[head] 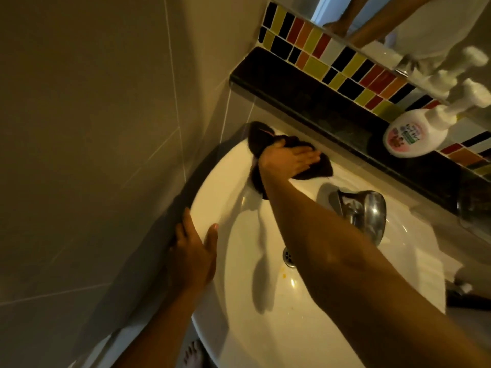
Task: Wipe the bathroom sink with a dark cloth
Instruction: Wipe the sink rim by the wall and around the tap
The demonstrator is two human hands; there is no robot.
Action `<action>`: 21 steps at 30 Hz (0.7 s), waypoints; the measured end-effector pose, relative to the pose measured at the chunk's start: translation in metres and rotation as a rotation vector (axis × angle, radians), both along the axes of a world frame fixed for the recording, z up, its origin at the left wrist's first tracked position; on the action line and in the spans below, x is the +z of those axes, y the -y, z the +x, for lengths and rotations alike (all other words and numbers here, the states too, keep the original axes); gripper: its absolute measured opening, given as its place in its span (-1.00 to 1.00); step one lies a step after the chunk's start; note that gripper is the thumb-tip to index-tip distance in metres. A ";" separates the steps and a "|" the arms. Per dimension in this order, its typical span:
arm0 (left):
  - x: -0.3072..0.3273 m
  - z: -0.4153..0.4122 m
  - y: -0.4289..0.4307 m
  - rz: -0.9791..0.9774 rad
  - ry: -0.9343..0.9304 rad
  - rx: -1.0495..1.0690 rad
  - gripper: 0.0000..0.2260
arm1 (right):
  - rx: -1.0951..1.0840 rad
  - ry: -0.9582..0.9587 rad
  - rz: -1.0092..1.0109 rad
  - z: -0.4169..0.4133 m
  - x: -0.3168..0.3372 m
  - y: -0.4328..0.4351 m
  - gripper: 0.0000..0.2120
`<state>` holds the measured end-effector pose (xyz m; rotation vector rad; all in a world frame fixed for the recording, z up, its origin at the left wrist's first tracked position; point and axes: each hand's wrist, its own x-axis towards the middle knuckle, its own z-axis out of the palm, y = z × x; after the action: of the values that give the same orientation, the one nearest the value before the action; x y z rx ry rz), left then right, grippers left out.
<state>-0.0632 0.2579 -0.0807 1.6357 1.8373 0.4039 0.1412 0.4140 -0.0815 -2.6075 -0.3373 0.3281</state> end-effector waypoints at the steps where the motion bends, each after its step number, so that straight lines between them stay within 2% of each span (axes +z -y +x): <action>1: 0.001 0.001 0.000 0.015 -0.006 0.000 -0.35 | 0.086 0.014 0.014 -0.008 -0.001 0.001 -0.30; 4: 0.003 0.002 0.002 0.063 -0.028 0.017 -0.37 | 0.492 0.105 0.119 -0.023 -0.007 0.021 -0.41; 6: 0.003 0.004 0.003 0.110 -0.059 0.002 -0.37 | 0.782 0.098 0.204 -0.018 -0.010 0.039 -0.51; 8: -0.001 0.004 0.004 0.156 -0.096 0.007 -0.40 | 0.947 0.092 0.254 -0.012 -0.012 0.049 -0.56; 12: -0.006 0.003 0.002 0.093 -0.062 0.008 -0.35 | 0.993 0.141 0.171 0.001 -0.009 0.065 -0.55; 18: -0.003 0.006 0.004 0.089 -0.062 0.028 -0.37 | 0.754 0.239 0.071 0.028 -0.021 0.122 -0.34; 21: -0.006 0.005 0.004 0.052 -0.047 0.024 -0.36 | 0.756 0.265 -0.011 0.034 -0.020 0.156 -0.45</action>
<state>-0.0580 0.2538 -0.0865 1.6723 1.8975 0.4310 0.1757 0.2582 -0.1011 -2.4300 -1.4171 0.2219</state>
